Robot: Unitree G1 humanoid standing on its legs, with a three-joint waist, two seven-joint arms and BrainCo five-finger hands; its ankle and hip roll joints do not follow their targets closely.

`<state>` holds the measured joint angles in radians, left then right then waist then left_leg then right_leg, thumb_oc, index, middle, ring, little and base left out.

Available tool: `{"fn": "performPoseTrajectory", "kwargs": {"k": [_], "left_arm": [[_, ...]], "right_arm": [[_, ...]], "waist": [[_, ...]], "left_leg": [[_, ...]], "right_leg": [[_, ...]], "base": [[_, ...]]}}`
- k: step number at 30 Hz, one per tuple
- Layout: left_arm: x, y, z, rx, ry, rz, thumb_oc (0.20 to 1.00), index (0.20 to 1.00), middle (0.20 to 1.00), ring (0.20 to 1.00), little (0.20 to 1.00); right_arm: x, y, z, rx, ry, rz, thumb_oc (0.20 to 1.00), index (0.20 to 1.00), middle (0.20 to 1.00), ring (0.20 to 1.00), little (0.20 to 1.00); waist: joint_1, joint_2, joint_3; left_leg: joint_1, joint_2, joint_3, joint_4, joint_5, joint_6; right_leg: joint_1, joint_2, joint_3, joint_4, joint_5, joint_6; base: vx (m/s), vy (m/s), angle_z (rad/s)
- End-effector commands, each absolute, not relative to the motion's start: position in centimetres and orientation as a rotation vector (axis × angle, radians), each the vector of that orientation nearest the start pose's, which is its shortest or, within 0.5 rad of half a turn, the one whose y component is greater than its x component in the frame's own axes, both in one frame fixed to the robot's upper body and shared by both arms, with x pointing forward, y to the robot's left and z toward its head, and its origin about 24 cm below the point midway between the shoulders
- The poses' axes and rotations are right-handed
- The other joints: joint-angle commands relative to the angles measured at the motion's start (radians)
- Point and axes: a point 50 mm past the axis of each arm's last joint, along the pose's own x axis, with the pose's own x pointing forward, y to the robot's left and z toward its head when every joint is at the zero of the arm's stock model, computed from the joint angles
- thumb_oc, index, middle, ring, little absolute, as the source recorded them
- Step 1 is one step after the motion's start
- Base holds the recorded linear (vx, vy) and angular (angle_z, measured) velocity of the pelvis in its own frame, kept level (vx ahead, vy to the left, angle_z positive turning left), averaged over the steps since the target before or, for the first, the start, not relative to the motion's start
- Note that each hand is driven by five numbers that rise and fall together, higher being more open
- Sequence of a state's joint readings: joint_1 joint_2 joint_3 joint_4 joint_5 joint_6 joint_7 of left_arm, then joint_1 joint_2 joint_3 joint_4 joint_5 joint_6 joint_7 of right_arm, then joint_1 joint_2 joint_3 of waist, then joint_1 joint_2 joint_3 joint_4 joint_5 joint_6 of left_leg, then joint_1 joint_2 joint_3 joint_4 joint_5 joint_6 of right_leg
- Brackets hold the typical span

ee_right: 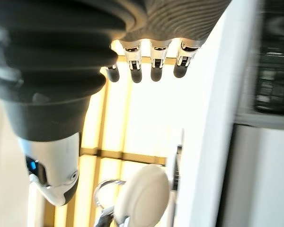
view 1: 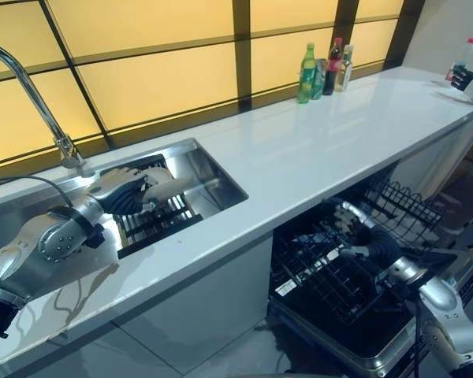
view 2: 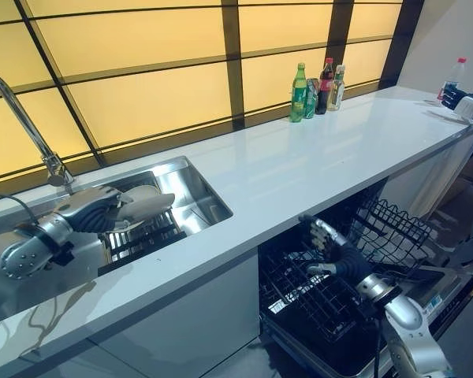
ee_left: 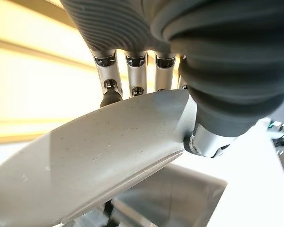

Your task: Pick up plates and place into dishwasher.

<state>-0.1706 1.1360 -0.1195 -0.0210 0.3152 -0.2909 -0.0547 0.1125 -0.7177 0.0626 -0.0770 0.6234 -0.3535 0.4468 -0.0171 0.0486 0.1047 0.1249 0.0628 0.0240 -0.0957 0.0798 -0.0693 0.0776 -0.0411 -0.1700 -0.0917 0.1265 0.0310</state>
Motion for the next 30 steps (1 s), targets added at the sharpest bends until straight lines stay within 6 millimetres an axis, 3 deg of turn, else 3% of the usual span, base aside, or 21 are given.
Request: {"fn": "performPoseTrajectory", "kwargs": {"k": [1, 9, 16, 21, 30], "left_arm": [[26.2, 26.2, 22.3, 1.545, -0.534, -0.197, 0.200, 0.200, 0.200, 0.200, 0.200], [26.0, 23.7, 24.3, 1.561, -0.673, -0.278, 0.200, 0.200, 0.200, 0.200, 0.200], [26.4, 21.0, 25.2, 1.539, -0.761, -0.382, 0.200, 0.200, 0.200, 0.200, 0.200], [26.9, 19.4, 26.0, 1.513, -0.818, -0.440, 0.200, 0.200, 0.200, 0.200, 0.200], [27.6, 16.5, 26.7, 1.466, -0.910, -0.541, 0.200, 0.200, 0.200, 0.200, 0.200]], "right_arm": [[23.4, -22.9, 17.1, -0.237, -0.574, 0.551, 1.000, 1.000, 1.000, 1.000, 1.000], [23.9, -21.4, 23.4, -0.573, -0.763, 0.532, 1.000, 1.000, 1.000, 1.000, 1.000], [25.1, -19.8, 26.6, -0.798, -0.852, 0.513, 1.000, 1.000, 1.000, 1.000, 1.000], [26.2, -18.3, 27.3, -0.891, -0.836, 0.573, 1.000, 1.000, 1.000, 1.000, 1.000], [28.8, -16.3, 27.1, -0.830, -0.762, 0.680, 1.000, 1.000, 1.000, 1.000, 1.000]], "waist": [[0.010, -0.024, -0.014], [0.031, -0.035, -0.029], [0.045, -0.045, -0.044], [0.053, -0.050, -0.054], [0.070, -0.053, -0.071]], "left_leg": [[0.010, -0.092, 0.017, 0.008, -0.073, 0.059], [0.008, -0.094, 0.002, 0.008, -0.076, 0.056], [0.009, -0.095, -0.011, 0.008, -0.079, 0.054], [0.010, -0.094, -0.016, 0.008, -0.079, 0.052], [0.012, -0.095, -0.028, 0.008, -0.078, 0.051]], "right_leg": [[0.045, -0.053, -0.005, 0.004, -0.058, 0.093], [0.047, -0.055, -0.010, 0.004, -0.057, 0.093], [0.048, -0.054, -0.012, 0.004, -0.057, 0.093], [0.051, -0.054, -0.014, 0.004, -0.056, 0.094], [0.056, -0.054, -0.021, 0.004, -0.059, 0.092]], "base": [[0.00, 0.000, 0.00], [0.00, -0.001, 0.00], [0.00, 0.000, 0.00], [-0.01, -0.019, 0.03], [0.00, -0.014, 0.04]]}}
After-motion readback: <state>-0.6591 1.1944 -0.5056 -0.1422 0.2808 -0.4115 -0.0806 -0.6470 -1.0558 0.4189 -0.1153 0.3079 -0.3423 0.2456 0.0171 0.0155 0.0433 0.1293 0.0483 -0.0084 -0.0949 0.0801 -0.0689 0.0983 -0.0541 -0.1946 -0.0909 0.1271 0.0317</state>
